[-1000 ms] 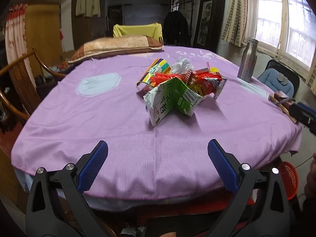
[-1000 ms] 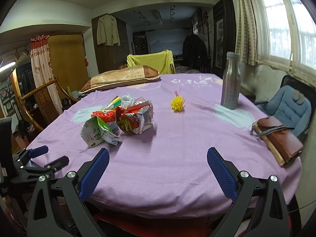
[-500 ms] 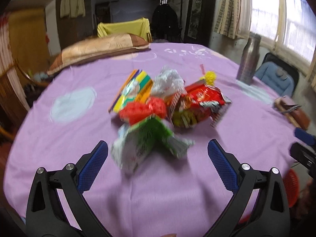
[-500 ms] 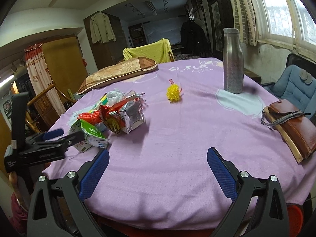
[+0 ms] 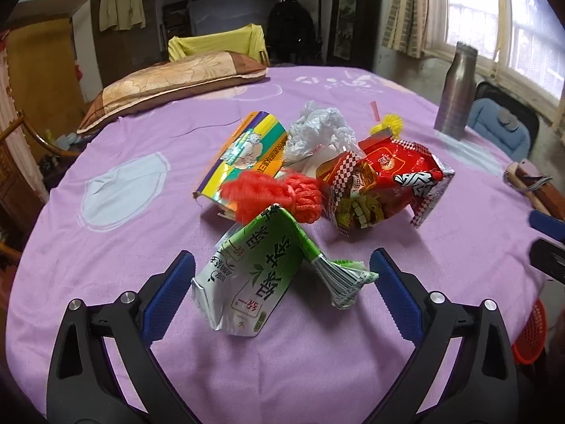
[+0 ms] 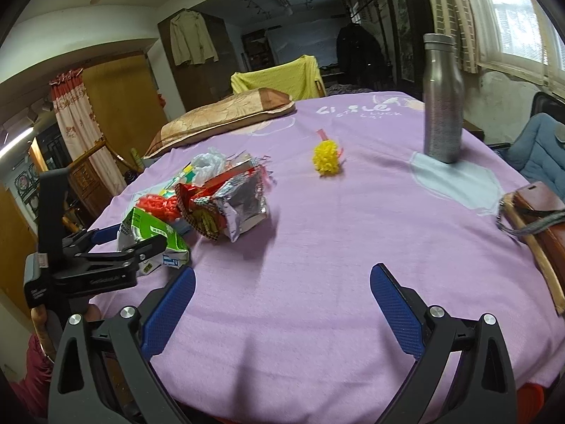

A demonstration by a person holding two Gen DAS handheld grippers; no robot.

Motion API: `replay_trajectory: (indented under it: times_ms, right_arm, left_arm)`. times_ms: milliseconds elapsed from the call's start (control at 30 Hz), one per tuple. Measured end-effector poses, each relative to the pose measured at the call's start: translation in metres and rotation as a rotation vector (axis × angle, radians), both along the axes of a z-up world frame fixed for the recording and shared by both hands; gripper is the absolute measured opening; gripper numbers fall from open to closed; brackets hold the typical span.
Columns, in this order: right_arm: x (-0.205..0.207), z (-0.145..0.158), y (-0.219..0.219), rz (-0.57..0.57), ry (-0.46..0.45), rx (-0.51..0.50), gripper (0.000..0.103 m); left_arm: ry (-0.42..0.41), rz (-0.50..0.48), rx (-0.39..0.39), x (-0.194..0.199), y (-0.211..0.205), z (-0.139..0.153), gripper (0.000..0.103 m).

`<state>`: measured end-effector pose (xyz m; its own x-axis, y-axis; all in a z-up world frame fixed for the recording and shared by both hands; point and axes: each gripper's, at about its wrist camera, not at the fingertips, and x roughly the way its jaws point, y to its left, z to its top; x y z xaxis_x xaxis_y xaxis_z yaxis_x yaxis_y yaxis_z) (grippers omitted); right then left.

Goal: Collect trash
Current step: 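Grasp the green tea carton with the left tool while the right tool grasps the red snack wrapper, then carry the carton and wrapper over the red wastebasket with both tools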

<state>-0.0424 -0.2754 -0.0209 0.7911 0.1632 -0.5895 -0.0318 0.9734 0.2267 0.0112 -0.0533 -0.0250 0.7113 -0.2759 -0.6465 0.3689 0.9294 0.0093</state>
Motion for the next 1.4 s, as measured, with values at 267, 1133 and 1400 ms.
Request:
replay_trajectory:
  times_ms: [267,1133,1400]
  right_arm:
    - [0.042,-0.005,0.027,0.098,0.050,-0.008,0.097]
    - [0.065,0.013,0.012,0.107,-0.063,0.081,0.017]
    - [0.036,0.019,-0.007,0.083,-0.095,0.094,0.018]
  left_arm:
    - [0.021,0.014,-0.066,-0.002,0.034,0.002,0.097]
    - [0.040,-0.014,-0.112,-0.001,0.041,0.003,0.097]
    - [0.051,-0.007,-0.154,-0.008,0.045,0.003,0.096]
